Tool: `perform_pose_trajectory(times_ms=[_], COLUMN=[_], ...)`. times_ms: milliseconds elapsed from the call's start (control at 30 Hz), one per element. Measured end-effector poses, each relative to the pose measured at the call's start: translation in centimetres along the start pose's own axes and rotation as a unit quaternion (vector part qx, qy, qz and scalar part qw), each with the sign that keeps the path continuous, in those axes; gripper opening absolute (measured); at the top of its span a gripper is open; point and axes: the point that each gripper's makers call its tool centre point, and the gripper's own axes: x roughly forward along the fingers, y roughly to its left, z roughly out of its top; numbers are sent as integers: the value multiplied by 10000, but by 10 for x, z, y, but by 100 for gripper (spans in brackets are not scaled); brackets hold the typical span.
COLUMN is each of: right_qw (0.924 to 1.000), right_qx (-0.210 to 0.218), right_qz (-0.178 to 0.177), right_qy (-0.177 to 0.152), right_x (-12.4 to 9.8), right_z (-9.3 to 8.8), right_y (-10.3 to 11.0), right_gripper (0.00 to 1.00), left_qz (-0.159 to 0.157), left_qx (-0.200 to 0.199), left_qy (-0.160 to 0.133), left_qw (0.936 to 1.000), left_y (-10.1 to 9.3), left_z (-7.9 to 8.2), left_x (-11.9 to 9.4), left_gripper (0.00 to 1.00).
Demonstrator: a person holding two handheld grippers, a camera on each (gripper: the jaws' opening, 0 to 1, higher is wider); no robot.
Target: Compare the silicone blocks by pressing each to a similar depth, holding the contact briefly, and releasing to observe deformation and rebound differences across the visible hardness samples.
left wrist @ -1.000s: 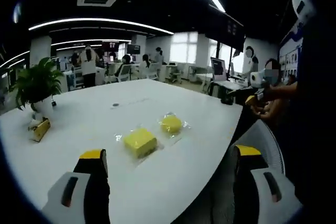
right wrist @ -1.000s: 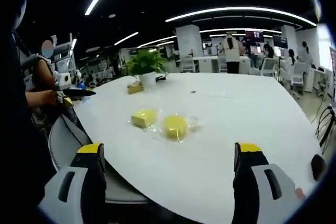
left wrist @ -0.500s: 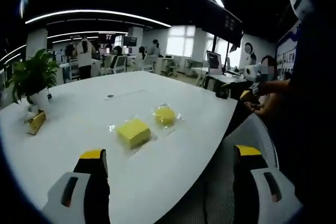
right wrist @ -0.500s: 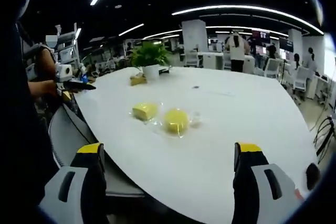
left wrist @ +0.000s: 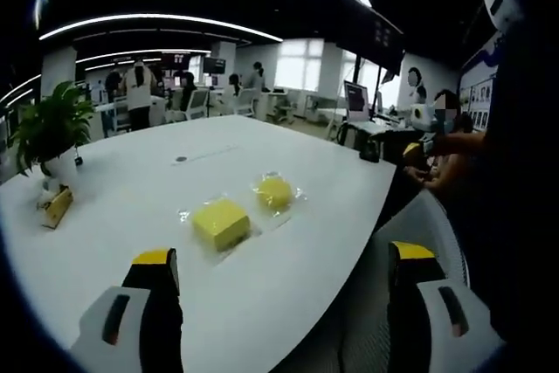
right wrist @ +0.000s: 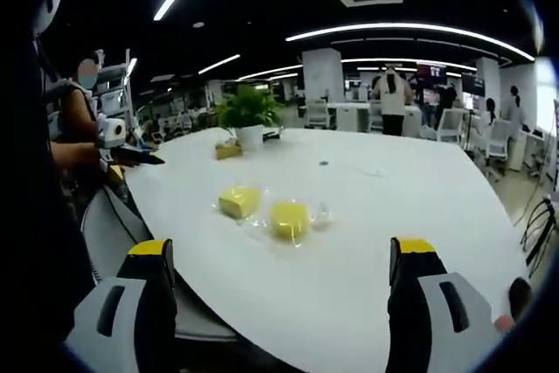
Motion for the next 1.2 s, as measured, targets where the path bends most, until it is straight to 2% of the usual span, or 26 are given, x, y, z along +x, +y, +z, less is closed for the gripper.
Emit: perform_pose_trajectory(times_ms=[133,300,400,500,533,633,700,800,867,900,967,1000,1033,1100,1167,1200], right_qw=[9998,9997,9995,9993,9992,9987,9986,9985,9983,9983,9981,9980,9979,9977,9977,9977], right_qx=[-4,71,86,112,123,143,149,154,155,163,175,179,185,160,161,171], right_qz=[-66,-130,-160,-171,-180,-250,-263,-294,-322,-318,-309,-294,-284,-293,-295,-287], right_qy=[203,210,265,324,324,428,439,432,460,462,511,535,560,582,581,585], right_x=[-2,-6,-8,-10,-11,-13,-14,-14,-15,-14,-14,-14,-14,-14,-15,-15], right_z=[-8,-14,-19,-24,-24,-29,-29,-29,-30,-31,-33,-34,-35,-36,-37,-37], right_y=[-4,-5,-4,-4,-5,-9,-11,-13,-14,-14,-14,-14,-13,-13,-13,-13], right_gripper=[96,96,96,96,96,96,96,96,96,96,94,92,91,91,91,91], left_qz=[-201,-303,-436,-458,-470,-475,-492,-561,-784,-816,-763,-734,-683,-676,-684,-621], left_qx=[-303,-699,-1304,-1649,-1647,-1603,-1557,-1673,-2196,-2558,-2900,-3089,-3171,-3119,-3140,-3094], left_qy=[18,83,3,-89,-222,-175,-106,58,249,303,161,201,178,184,460,595], left_qw=[9993,9971,9905,9852,9850,9858,9865,9843,9721,9628,9539,9481,9458,9475,9458,9470], left_y=[-2,7,12,18,21,24,26,28,25,27,36,38,44,47,46,47], left_z=[7,16,28,38,46,54,57,58,56,55,60,59,60,59,49,44], left_x=[14,32,50,67,74,90,100,119,133,143,159,164,173,189,201,206], left_gripper=[92,79,69,63,63,60,58,57,54,52,49,48,47,46,47,47])
